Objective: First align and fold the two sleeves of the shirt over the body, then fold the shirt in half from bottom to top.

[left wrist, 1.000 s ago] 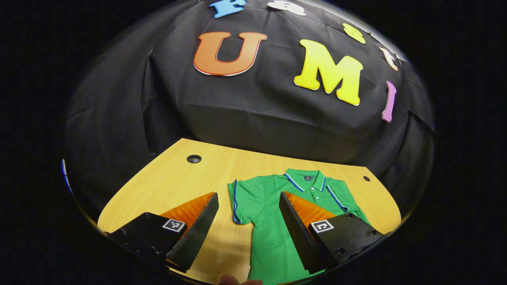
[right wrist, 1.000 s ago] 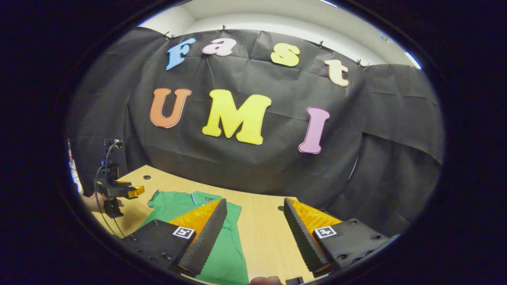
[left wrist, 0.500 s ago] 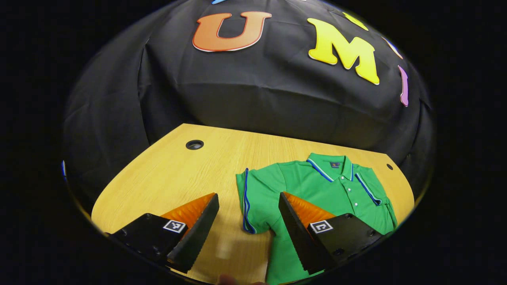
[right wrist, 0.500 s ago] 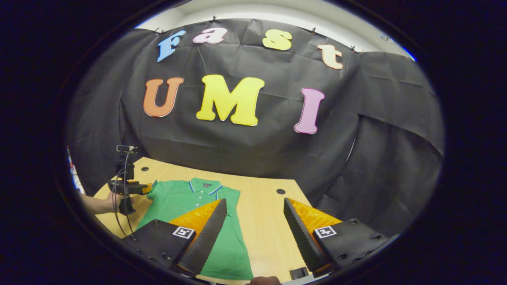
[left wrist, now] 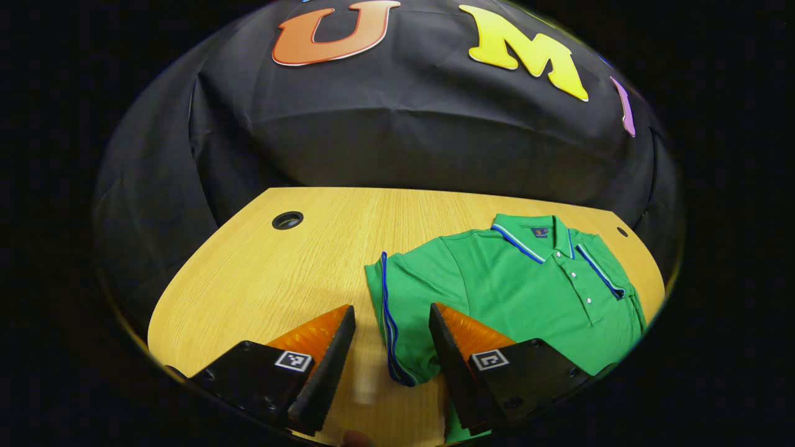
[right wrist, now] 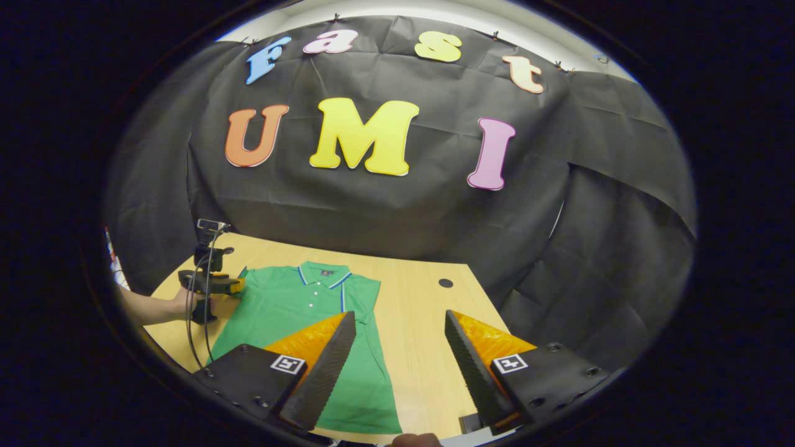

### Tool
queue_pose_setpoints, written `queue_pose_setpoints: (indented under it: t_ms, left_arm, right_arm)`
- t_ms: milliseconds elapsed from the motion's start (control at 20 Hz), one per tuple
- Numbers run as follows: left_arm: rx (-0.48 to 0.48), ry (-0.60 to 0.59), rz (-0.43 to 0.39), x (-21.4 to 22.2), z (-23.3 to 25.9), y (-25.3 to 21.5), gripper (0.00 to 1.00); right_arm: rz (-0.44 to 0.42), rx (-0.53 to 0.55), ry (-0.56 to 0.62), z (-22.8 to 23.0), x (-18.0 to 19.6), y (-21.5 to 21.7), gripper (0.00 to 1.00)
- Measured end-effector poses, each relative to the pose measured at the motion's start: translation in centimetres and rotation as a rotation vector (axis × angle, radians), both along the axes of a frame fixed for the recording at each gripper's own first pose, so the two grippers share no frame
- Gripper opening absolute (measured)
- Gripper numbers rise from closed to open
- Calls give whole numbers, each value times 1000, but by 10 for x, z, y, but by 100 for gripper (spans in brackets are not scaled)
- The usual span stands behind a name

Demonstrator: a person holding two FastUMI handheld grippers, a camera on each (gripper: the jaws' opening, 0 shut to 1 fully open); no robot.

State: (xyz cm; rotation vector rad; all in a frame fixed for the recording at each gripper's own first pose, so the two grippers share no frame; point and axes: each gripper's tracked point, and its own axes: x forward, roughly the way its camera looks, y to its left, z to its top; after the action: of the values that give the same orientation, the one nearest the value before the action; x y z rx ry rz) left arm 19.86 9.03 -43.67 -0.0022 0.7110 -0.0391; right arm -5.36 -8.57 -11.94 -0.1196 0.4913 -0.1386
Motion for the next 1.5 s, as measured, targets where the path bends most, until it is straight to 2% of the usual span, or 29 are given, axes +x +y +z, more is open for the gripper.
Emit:
queue_pose_setpoints:
  t_ms: [150, 200, 250, 300, 350, 550, 900, 1250, 1500]
  left_arm:
    - [30, 62, 17, 2, -16, 6, 63]
    - [29, 54, 23, 5, -13, 7, 47]
    - [43, 65, 33, 9, -15, 9, 37]
    - [32, 75, 35, 9, -16, 9, 4]
    - [16, 70, 38, 13, -14, 8, 7]
    - [-37, 74, 60, 15, -4, 10, 4]
    - [-56, -8, -23, 25, 43, -18, 3]
    - [-52, -45, -149, 31, 73, -84, 3]
    - [-48, -48, -190, 34, 72, -135, 3]
  right_arm:
    - [-16, -5, 15, -4, 3, -5, 92]
    - [-21, -16, 21, -3, 1, -8, 92]
    - [-19, -25, 23, -3, 1, -10, 92]
    - [-17, -31, 21, -3, 0, -11, 94]
    - [-13, -32, 19, -2, 1, -10, 94]
    - [-12, -34, 8, 0, 1, -14, 96]
    - [-84, 1, 17, -5, -5, -39, 95]
    - [-119, 13, -19, 5, -20, -52, 94]
    - [-170, 33, -25, 5, -35, -69, 94]
